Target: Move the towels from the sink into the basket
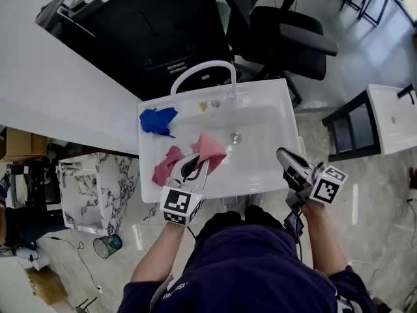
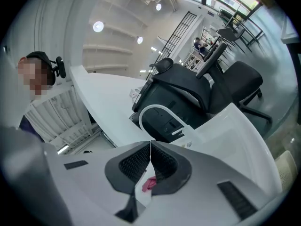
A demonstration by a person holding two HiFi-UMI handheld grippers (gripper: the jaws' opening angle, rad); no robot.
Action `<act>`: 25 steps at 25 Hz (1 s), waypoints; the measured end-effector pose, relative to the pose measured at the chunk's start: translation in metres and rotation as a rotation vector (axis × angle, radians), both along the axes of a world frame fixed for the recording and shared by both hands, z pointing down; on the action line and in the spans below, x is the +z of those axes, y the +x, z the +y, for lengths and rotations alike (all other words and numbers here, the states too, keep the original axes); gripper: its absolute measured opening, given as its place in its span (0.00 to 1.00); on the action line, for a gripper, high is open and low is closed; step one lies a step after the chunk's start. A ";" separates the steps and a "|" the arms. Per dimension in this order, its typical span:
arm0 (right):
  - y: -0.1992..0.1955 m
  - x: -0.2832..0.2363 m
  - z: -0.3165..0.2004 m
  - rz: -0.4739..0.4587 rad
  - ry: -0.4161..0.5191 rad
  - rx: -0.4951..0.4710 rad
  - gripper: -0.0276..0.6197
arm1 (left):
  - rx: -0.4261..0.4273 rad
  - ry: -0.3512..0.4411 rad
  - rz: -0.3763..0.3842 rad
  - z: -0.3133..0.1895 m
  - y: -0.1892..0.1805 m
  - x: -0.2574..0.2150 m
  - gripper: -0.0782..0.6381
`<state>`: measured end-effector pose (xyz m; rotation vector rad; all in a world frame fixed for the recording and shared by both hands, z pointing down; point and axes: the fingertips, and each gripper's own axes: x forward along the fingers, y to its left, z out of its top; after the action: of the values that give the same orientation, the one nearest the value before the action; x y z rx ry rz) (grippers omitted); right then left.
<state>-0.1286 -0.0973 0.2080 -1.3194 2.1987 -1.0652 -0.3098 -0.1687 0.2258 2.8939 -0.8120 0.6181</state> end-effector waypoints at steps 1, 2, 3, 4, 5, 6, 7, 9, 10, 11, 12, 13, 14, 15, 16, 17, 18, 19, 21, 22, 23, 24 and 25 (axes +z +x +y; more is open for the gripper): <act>-0.007 -0.002 0.002 0.000 0.002 0.009 0.06 | 0.013 -0.002 0.008 0.000 -0.003 0.000 0.13; -0.014 -0.005 0.005 0.001 0.003 0.018 0.06 | 0.027 -0.004 0.015 0.001 -0.006 0.000 0.13; -0.021 -0.007 0.009 0.005 0.004 0.026 0.06 | 0.041 -0.005 0.022 0.002 -0.009 0.000 0.13; -0.027 -0.008 0.012 0.012 0.004 0.034 0.06 | 0.054 -0.005 0.029 0.003 -0.011 0.000 0.13; -0.033 -0.009 0.016 0.021 0.002 0.042 0.06 | 0.068 -0.006 0.036 0.004 -0.013 0.001 0.13; -0.037 -0.010 0.020 0.030 0.000 0.052 0.06 | 0.082 -0.007 0.042 0.004 -0.015 0.001 0.13; -0.041 -0.010 0.025 0.040 -0.003 0.064 0.06 | 0.097 -0.010 0.048 0.005 -0.015 0.002 0.13; -0.044 -0.010 0.034 0.057 -0.011 0.095 0.06 | 0.128 -0.017 0.060 0.006 -0.015 0.004 0.13; -0.045 -0.009 0.038 0.062 -0.017 0.111 0.06 | 0.143 -0.021 0.065 0.006 -0.014 0.005 0.13; -0.046 -0.009 0.042 0.066 -0.022 0.127 0.05 | 0.157 -0.024 0.071 0.006 -0.012 0.006 0.13; -0.046 -0.008 0.046 0.070 -0.027 0.142 0.06 | 0.172 -0.026 0.075 0.007 -0.010 0.007 0.13; -0.046 -0.008 0.050 0.073 -0.032 0.156 0.06 | 0.186 -0.028 0.079 0.008 -0.008 0.007 0.13; -0.045 -0.008 0.054 0.076 -0.037 0.170 0.06 | 0.201 -0.029 0.083 0.010 -0.005 0.007 0.13; -0.043 -0.008 0.059 0.079 -0.041 0.184 0.06 | 0.216 -0.031 0.087 0.012 -0.002 0.006 0.13; -0.040 -0.009 0.063 0.083 -0.044 0.199 0.06 | 0.230 -0.032 0.091 0.015 0.002 0.006 0.13; -0.036 -0.010 0.066 0.087 -0.047 0.215 0.06 | 0.244 -0.032 0.095 0.017 0.006 0.005 0.13; -0.032 -0.011 0.069 0.091 -0.048 0.233 0.05 | 0.258 -0.032 0.098 0.019 0.011 0.004 0.13; -0.028 -0.012 0.072 0.093 -0.048 0.250 0.06 | 0.272 -0.032 0.099 0.020 0.016 0.004 0.13; -0.021 -0.014 0.078 0.095 -0.047 0.280 0.06 | 0.297 -0.033 0.098 0.024 0.026 0.003 0.13; -0.018 -0.014 0.082 0.096 -0.046 0.292 0.06 | 0.309 -0.033 0.098 0.027 0.031 0.003 0.13; -0.014 -0.015 0.086 0.096 -0.045 0.303 0.06 | 0.321 -0.034 0.099 0.030 0.037 0.002 0.13; -0.011 -0.015 0.090 0.096 -0.044 0.314 0.05 | 0.333 -0.034 0.099 0.033 0.043 0.001 0.13; -0.007 -0.015 0.095 0.094 -0.044 0.325 0.05 | 0.346 -0.034 0.098 0.036 0.049 0.001 0.13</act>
<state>-0.1355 -0.0024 0.1929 -1.7062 1.9414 -0.9465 -0.2609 -0.1325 0.2265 3.0262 -0.2865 0.5017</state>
